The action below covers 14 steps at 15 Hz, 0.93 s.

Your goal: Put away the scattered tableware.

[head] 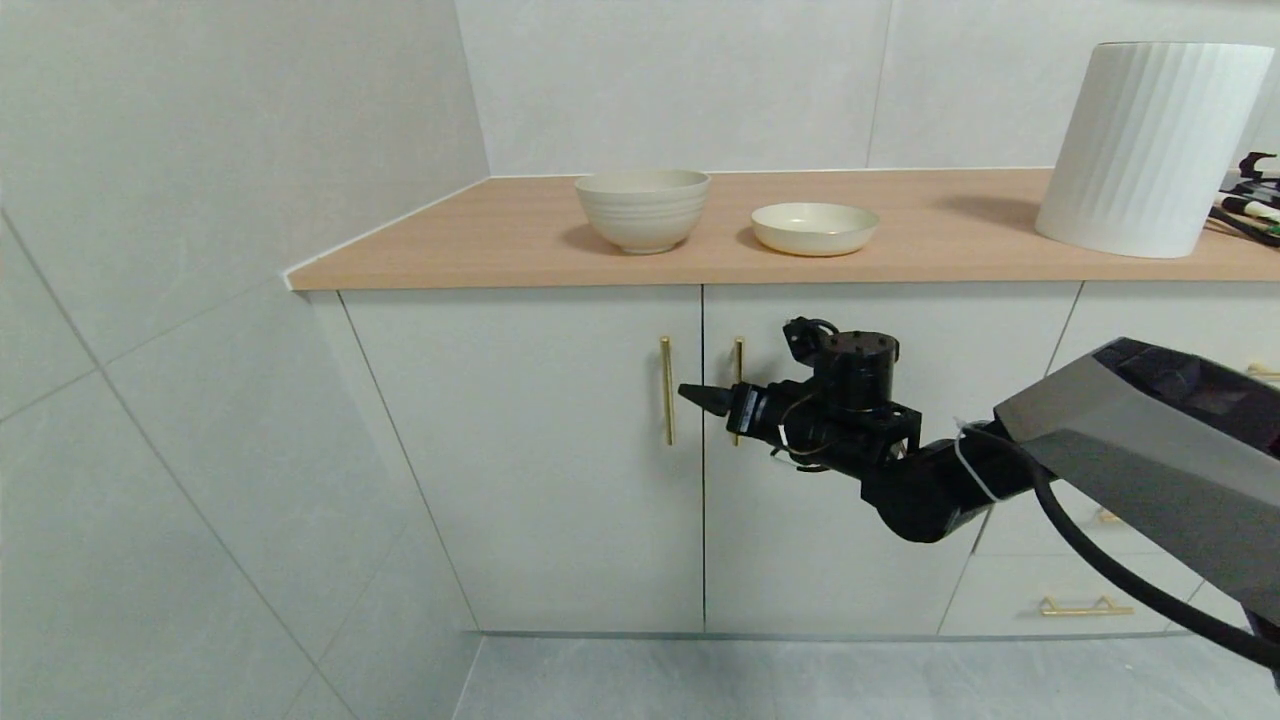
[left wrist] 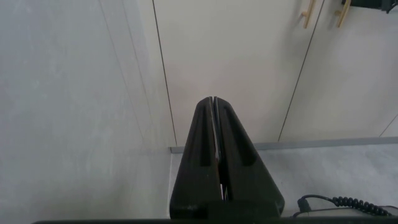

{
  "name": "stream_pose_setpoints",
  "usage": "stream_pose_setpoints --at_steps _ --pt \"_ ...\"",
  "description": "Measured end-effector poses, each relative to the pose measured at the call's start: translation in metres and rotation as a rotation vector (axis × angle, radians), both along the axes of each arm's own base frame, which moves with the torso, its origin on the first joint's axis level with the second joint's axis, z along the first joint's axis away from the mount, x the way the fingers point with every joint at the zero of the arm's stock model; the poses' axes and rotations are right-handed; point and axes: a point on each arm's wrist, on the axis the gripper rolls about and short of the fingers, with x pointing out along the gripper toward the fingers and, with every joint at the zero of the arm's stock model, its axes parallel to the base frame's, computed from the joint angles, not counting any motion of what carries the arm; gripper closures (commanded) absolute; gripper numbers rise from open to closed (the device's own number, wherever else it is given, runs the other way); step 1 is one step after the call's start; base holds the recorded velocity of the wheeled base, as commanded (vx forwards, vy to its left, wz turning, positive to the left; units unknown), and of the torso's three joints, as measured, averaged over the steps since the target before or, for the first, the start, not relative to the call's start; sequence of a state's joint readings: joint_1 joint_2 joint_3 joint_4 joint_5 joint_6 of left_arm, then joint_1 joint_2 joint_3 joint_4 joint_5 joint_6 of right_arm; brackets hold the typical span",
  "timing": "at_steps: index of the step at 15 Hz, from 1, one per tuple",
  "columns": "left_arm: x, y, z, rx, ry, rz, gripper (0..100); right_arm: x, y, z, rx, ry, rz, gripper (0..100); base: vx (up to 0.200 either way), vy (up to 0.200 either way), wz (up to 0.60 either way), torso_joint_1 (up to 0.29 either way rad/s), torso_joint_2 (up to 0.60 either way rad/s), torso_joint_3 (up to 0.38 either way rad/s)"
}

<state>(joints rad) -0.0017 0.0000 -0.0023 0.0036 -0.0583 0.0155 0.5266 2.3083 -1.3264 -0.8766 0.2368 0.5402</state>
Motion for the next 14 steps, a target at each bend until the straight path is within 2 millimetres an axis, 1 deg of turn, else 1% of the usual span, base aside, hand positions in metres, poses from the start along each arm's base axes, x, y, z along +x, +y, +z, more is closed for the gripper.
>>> stream_pose_setpoints --at_steps 5,10,12,14 --pt "0.0 0.0 0.0 0.0 0.0 0.0 100 -0.014 -0.005 0.006 0.01 0.03 0.094 0 0.0 0.0 0.0 0.0 0.0 0.0" --pt "0.0 0.0 0.0 -0.006 0.001 0.004 100 -0.04 -0.017 0.013 0.002 0.072 0.181 0 0.0 0.0 0.0 0.0 0.0 0.0" --pt "0.0 0.0 0.0 -0.009 0.001 0.013 100 -0.059 -0.027 0.016 -0.001 0.106 0.261 0 0.0 0.0 0.0 0.0 0.0 0.0" --pt "0.0 0.0 0.0 -0.01 0.001 0.014 100 -0.083 -0.04 0.019 -0.001 0.144 0.356 0 0.0 0.0 0.0 0.0 0.0 0.0"
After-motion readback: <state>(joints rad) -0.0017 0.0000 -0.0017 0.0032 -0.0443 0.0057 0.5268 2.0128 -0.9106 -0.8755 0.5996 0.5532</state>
